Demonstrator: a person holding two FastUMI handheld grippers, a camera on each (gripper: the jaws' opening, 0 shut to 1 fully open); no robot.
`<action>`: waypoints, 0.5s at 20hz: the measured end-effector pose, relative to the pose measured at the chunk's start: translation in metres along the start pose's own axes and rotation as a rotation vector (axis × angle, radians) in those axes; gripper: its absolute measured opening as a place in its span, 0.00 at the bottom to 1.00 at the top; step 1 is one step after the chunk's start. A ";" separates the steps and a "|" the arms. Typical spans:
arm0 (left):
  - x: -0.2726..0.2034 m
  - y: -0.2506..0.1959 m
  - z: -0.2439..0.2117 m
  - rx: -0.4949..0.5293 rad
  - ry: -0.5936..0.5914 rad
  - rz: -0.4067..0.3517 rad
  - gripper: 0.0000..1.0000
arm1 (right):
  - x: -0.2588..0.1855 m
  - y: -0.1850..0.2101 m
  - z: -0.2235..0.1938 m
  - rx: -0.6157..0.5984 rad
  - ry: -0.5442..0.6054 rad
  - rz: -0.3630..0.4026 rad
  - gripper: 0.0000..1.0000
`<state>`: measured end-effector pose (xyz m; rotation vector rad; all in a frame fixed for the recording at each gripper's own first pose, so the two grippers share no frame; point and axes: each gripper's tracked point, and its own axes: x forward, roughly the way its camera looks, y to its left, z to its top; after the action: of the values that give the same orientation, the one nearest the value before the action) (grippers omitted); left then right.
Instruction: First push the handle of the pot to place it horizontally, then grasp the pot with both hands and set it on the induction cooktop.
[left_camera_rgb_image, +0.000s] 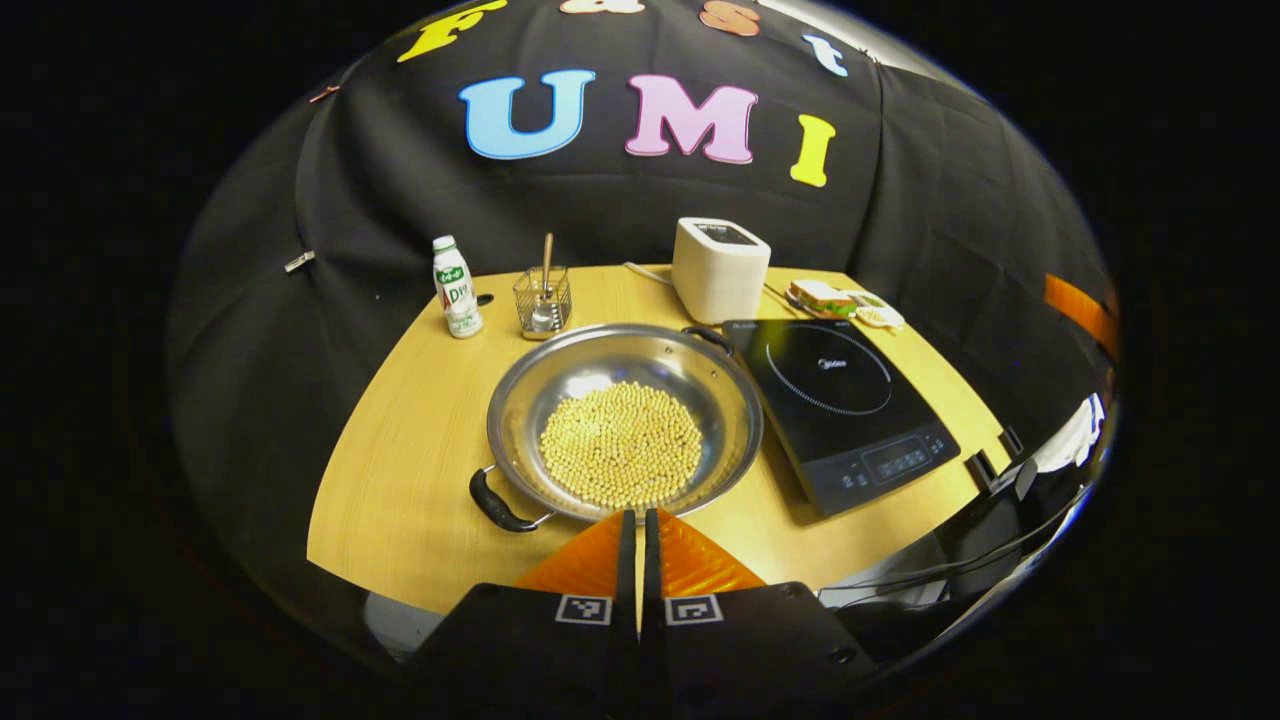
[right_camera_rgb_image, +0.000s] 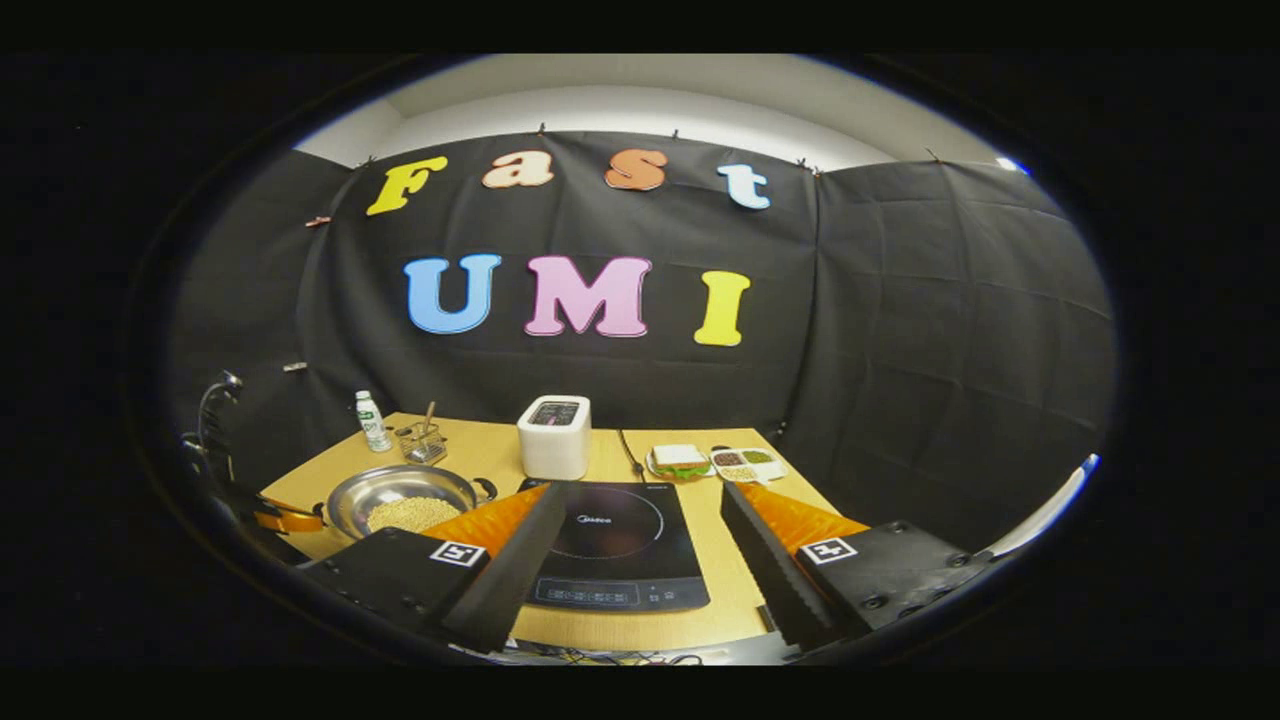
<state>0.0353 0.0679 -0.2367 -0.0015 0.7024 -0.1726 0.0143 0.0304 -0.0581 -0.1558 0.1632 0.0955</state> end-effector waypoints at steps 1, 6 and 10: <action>0.007 0.007 -0.011 0.006 0.032 0.006 0.05 | 0.001 0.002 -0.002 0.001 0.005 0.003 0.98; 0.032 0.031 -0.031 0.036 0.086 0.012 0.05 | 0.008 0.014 -0.014 0.000 0.038 0.008 0.98; 0.046 0.027 -0.028 0.034 0.081 -0.060 0.05 | 0.013 0.027 -0.025 -0.022 0.081 0.034 0.98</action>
<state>0.0556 0.0885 -0.2894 0.0166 0.7810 -0.2434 0.0207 0.0542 -0.0890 -0.1792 0.2458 0.1251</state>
